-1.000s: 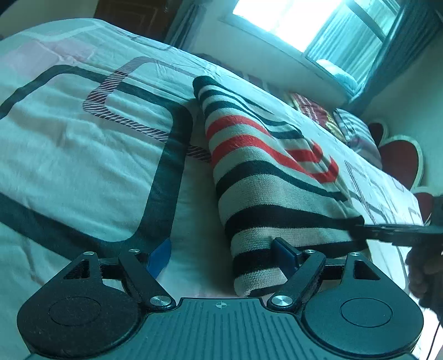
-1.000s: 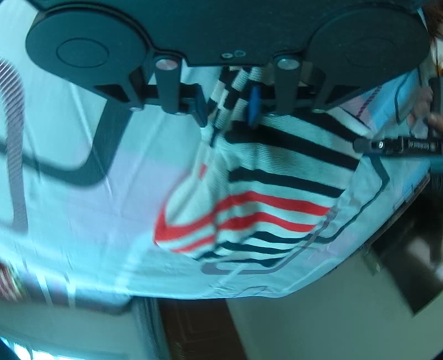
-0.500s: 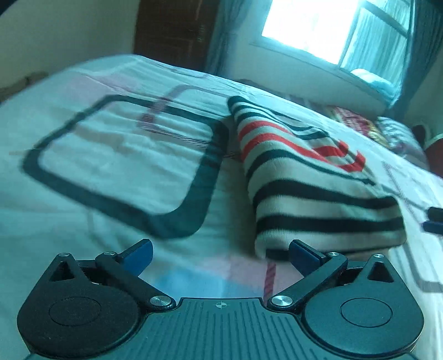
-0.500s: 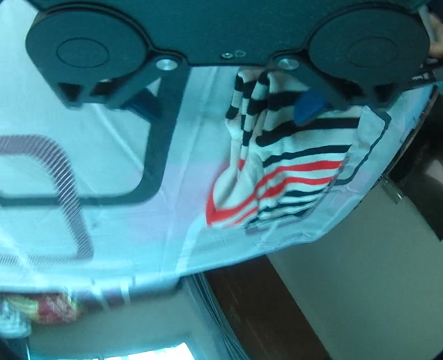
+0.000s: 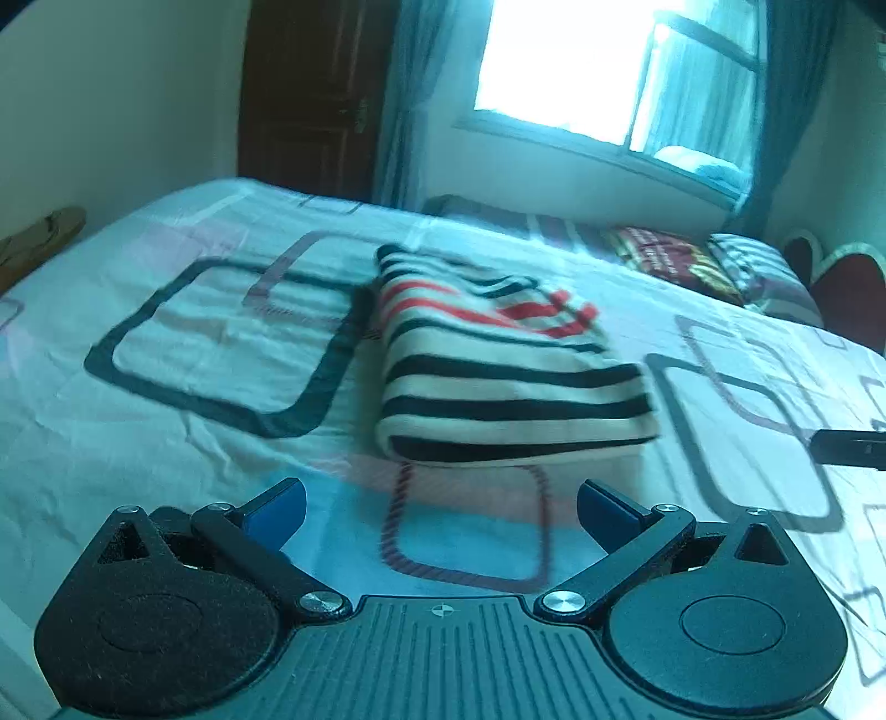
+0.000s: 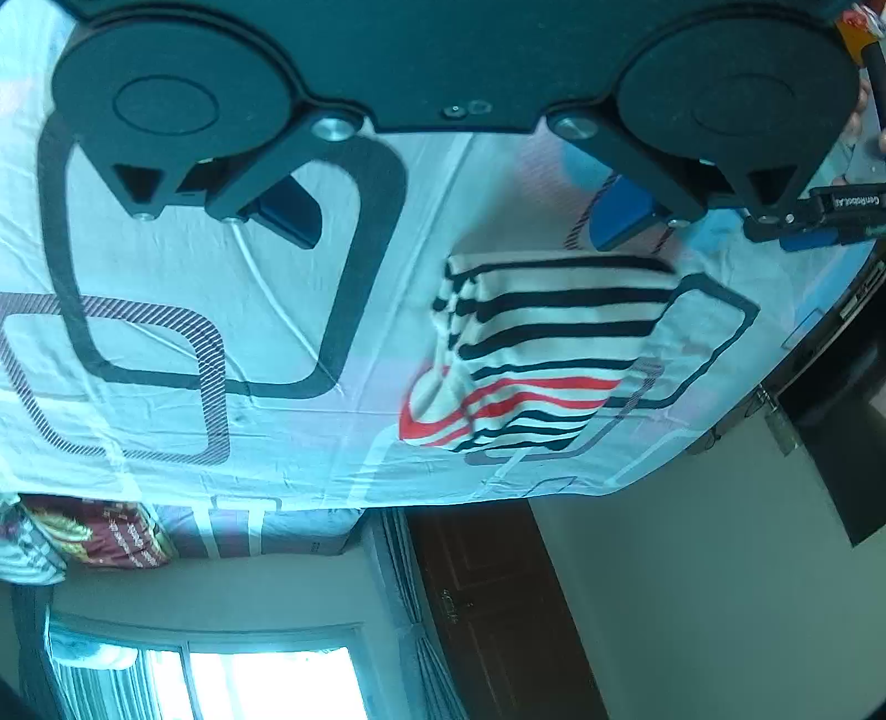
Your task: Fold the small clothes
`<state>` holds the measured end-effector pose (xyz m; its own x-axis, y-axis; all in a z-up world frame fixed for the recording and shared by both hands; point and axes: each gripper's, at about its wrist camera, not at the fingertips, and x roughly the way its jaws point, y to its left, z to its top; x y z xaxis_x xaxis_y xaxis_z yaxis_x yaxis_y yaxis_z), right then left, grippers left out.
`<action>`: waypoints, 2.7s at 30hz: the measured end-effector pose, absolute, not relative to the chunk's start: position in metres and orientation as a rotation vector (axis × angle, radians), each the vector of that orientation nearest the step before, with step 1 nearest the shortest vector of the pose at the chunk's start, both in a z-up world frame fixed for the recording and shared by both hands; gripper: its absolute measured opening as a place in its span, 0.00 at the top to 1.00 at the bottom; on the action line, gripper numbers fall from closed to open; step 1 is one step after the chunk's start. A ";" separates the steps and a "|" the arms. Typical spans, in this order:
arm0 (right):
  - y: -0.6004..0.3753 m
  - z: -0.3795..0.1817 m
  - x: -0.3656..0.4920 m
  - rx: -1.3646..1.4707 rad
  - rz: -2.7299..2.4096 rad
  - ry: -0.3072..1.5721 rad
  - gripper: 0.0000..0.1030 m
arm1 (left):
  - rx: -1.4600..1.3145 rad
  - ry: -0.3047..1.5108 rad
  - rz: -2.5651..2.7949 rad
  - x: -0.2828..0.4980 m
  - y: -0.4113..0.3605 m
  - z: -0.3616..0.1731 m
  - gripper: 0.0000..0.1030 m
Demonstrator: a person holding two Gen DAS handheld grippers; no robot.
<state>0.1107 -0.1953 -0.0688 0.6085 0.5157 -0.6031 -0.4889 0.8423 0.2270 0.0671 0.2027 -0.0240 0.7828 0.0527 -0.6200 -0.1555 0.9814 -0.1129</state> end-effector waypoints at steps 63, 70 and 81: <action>-0.159 -0.008 0.006 -0.045 0.538 0.515 0.01 | -0.123 0.520 0.092 -0.017 0.184 0.057 0.00; -0.157 -0.009 0.004 -0.040 0.547 0.510 0.01 | -0.115 0.520 0.093 -0.018 0.184 0.056 0.00; -0.160 -0.009 0.003 -0.038 0.542 0.512 0.01 | -0.110 0.519 0.091 -0.016 0.184 0.055 0.00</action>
